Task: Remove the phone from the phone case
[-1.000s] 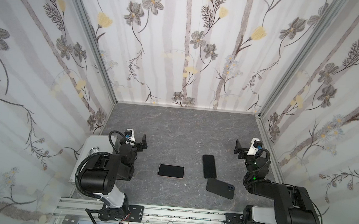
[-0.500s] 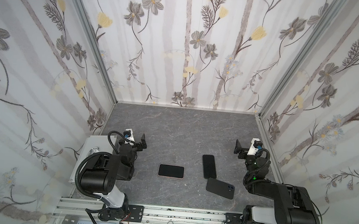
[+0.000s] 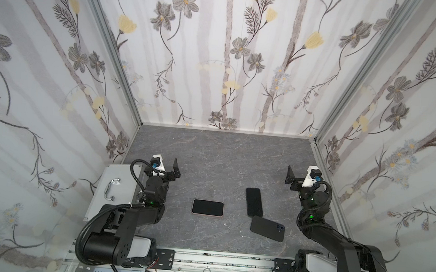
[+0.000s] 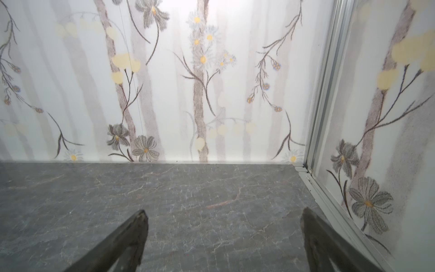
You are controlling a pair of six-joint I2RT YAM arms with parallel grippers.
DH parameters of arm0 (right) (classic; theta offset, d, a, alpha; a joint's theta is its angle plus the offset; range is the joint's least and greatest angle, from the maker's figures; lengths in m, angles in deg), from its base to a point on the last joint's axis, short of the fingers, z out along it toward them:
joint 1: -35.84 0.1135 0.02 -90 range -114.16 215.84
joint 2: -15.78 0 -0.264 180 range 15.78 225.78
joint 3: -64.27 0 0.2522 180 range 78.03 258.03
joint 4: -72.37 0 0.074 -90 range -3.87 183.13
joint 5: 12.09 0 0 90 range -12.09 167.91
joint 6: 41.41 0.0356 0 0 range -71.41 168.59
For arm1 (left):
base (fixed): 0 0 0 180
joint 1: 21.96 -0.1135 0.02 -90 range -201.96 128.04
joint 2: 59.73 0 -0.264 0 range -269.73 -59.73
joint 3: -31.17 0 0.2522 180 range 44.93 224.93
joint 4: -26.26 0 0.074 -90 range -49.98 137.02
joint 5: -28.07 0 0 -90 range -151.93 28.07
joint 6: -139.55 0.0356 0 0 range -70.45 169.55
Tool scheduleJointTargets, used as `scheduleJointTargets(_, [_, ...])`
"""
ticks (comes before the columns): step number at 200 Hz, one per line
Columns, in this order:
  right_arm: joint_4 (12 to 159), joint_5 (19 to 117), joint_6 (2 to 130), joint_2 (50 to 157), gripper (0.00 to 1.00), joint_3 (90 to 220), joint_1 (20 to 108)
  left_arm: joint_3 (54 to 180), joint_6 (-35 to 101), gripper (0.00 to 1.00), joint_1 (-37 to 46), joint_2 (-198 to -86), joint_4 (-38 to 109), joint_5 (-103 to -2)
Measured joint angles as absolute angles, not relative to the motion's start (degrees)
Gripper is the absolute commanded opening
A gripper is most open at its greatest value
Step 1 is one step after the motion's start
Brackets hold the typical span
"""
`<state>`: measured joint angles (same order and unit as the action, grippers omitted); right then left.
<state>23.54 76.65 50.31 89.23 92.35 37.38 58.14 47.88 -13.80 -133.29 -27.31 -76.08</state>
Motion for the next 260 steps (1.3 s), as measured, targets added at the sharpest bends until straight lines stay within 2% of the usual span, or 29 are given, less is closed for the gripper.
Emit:
scheduleJointTargets(27, [35.6, 81.5, 55.8, 84.6, 1.0, 98.5, 37.8, 61.1, 42.2, 1.0, -11.7, -126.3, -18.5, -82.2])
scheduleJointTargets(61, [54.2, 84.6, 67.1, 85.1, 1.0, 108.5, 37.8, 74.4, 33.2, 1.0, -10.8, -124.6, 3.9, -84.6])
scheduleJointTargets(85, [63.4, 80.1, 70.7, 88.0, 1.0, 112.0, 38.6, 77.8, 29.3, 1.0, -7.8, -124.5, 15.6, -83.1])
scheduleJointTargets(113, [73.7, 73.5, 71.1, 93.1, 1.0, 117.1, 43.7, 81.6, 26.2, 1.0, 1.2, -125.6, 25.9, -83.3])
scheduleJointTargets(158, [88.3, 73.9, 71.2, 97.7, 0.98, 123.2, 56.0, 83.2, 19.9, 1.0, 13.2, -127.9, 32.9, -83.4])
scheduleJointTargets(195, [97.8, 77.8, 72.6, 102.2, 0.97, 126.1, 62.6, 86.7, 15.2, 1.0, 20.6, -136.1, 34.5, -81.3])
scheduleJointTargets(227, [104.5, 80.1, 73.9, 108.4, 0.99, 129.9, 66.0, 89.5, 12.4, 1.0, 24.5, -142.7, 35.2, -78.7])
scheduleJointTargets(260, [109.1, 82.4, 74.6, 113.9, 1.0, 133.1, 69.5, 90.6, 10.5, 1.0, 24.6, -144.6, 35.6, -76.7])
